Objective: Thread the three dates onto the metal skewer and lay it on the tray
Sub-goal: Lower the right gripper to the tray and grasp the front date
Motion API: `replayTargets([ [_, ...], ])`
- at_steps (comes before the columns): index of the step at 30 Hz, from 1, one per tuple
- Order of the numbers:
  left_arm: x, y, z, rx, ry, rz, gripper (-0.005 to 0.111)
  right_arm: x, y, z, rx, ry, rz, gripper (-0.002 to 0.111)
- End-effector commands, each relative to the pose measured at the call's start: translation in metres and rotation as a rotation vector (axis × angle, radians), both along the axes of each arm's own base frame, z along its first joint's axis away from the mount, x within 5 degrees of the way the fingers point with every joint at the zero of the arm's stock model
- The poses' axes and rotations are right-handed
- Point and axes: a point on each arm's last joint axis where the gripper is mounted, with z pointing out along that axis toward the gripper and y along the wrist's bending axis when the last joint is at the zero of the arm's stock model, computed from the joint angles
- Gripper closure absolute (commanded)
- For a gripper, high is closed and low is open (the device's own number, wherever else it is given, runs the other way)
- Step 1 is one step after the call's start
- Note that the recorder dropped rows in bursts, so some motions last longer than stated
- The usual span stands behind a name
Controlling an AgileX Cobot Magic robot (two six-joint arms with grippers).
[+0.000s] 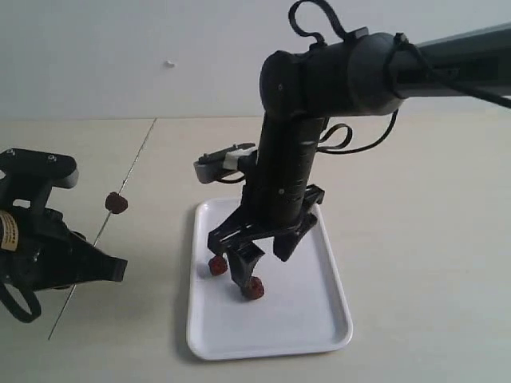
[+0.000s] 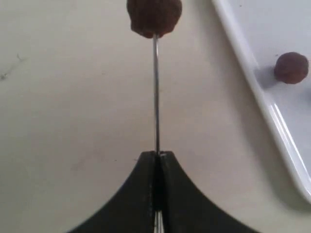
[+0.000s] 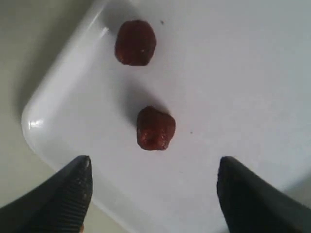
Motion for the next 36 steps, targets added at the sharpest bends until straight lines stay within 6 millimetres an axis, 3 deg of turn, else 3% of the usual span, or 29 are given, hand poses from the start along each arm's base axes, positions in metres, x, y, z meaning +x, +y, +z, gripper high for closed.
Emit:
replayTargets([
  [1, 0.000, 0.000, 0.002, -0.018, -0.024, 0.000, 0.107, -0.007, 0.012, -0.017, -0.041, 0.047, -0.010, 0.040],
  [5, 0.000, 0.000, 0.003, -0.019, -0.025, -0.001, 0.107, -0.014, 0.027, -0.022, -0.098, -0.005, -0.007, 0.040],
  [14, 0.000, 0.000, 0.003, -0.019, -0.025, -0.001, 0.107, -0.016, 0.039, -0.023, -0.205, -0.146, -0.076, 0.040],
  [30, 0.000, 0.000, 0.003, -0.019, -0.025, -0.001, 0.107, -0.016, 0.040, -0.038, -0.212, -0.119, -0.091, 0.040],
  [36, 0.000, 0.000, 0.003, -0.018, -0.026, -0.002, 0.107, -0.017, 0.040, -0.038, -0.218, -0.113, -0.090, 0.045],
])
